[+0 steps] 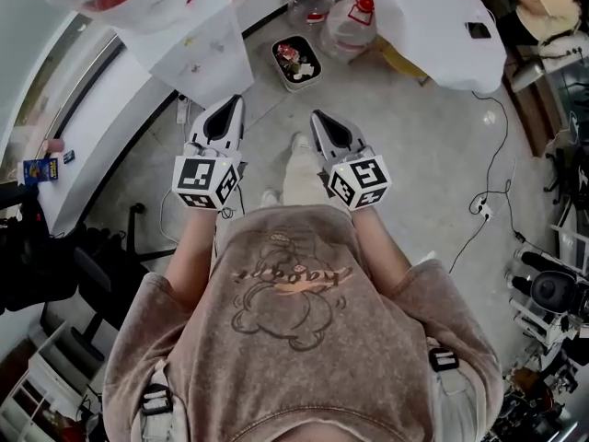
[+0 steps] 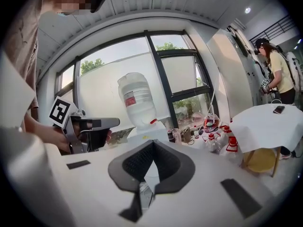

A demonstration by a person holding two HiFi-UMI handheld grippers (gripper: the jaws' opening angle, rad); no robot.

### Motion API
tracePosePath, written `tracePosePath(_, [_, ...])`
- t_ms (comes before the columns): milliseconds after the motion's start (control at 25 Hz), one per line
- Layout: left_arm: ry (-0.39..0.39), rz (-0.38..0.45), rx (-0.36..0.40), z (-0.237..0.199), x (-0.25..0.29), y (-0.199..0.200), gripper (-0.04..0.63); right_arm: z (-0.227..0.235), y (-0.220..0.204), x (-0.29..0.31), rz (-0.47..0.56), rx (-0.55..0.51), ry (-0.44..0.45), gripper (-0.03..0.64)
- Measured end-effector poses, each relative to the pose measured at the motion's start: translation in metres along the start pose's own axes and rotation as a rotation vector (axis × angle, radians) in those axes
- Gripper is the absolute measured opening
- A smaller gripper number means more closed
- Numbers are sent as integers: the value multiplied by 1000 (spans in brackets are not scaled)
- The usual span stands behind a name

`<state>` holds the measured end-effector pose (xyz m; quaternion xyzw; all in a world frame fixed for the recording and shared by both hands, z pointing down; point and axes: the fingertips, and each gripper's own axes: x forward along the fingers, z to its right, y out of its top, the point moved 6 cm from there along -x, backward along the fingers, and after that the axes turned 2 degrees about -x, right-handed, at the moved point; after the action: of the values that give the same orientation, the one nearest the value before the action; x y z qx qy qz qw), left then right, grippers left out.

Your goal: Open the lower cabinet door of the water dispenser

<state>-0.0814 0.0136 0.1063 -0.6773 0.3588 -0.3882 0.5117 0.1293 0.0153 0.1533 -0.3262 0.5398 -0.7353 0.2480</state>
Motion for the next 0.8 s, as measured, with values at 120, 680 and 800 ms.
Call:
tracePosePath(120, [21, 0, -6, -7, 9, 4, 12, 10, 6, 16, -1, 2, 23, 6])
tracePosePath(680, [53, -18, -24, -48, 64, -38, 12, 57, -19, 97, -2, -14, 98, 6])
tracePosePath(800, [56, -21, -22, -61, 84, -68, 12, 76, -42, 120, 3, -28, 111, 8])
